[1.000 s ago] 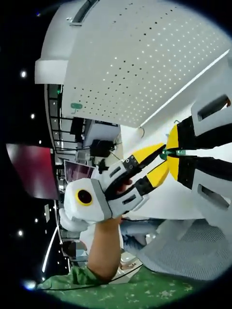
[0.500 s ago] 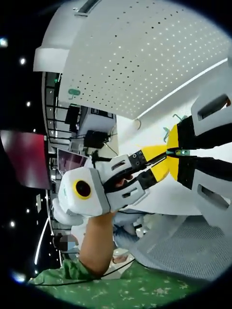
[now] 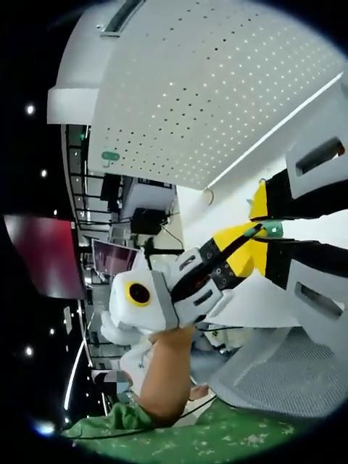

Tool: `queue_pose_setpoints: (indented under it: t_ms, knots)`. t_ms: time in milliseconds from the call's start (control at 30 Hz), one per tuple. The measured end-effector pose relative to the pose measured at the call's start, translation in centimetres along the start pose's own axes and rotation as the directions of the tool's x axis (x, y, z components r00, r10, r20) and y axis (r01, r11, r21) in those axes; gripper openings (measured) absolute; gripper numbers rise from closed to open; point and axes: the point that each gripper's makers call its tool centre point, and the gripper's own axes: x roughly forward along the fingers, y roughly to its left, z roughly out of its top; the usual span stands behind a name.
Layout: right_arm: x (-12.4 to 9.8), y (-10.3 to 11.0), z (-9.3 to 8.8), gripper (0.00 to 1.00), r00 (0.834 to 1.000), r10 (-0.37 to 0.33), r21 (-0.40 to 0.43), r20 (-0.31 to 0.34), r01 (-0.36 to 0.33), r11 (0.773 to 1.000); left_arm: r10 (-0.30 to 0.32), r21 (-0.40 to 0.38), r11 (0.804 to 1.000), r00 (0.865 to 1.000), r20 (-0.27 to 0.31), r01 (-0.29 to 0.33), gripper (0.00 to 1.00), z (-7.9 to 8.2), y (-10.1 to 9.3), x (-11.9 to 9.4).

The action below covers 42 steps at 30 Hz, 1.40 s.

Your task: Insert the hook assembly into the mounting plate slot until the hook locks in place.

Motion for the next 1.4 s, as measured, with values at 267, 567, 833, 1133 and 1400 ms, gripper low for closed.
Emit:
queue_pose_setpoints:
  t_ms: [267, 567, 833, 1133, 1400]
  knots:
    - [-0.7, -1.0, 0.3, 0.14, 0.998, -0.051, 0.026, 0.034, 0.050, 0.998, 0.051, -0.178, 0.984, 0.988, 0.147, -0.024, 0.03, 1.9, 1.2, -1.0]
    - [-1.2, -1.1, 1.3, 0.20, 0.995, -0.064, 0.039, 0.076, 0.061, 0.997, 0.037, -0.306, 0.951, 0.960, 0.277, 0.052, 0.03, 3.8, 0.9, -1.6]
    - [-1.8, -0.4, 2.9, 0.21, 0.986, -0.026, 0.067, 0.166, 0.015, 0.998, -0.006, -0.360, 0.919, 0.918, 0.396, 0.161, 0.03, 5.6, 0.0, -2.3]
    - [-2.4, 0.1, 4.3, 0.21, 0.971, -0.002, 0.061, 0.239, -0.013, 0.998, -0.032, -0.407, 0.874, 0.868, 0.496, 0.265, 0.03, 7.2, -0.5, -3.1]
    - [-2.7, 0.4, 5.3, 0.19, 0.957, 0.015, 0.067, 0.291, -0.036, 0.997, -0.038, -0.432, 0.845, 0.841, 0.539, 0.315, 0.03, 7.7, -0.7, -3.2]
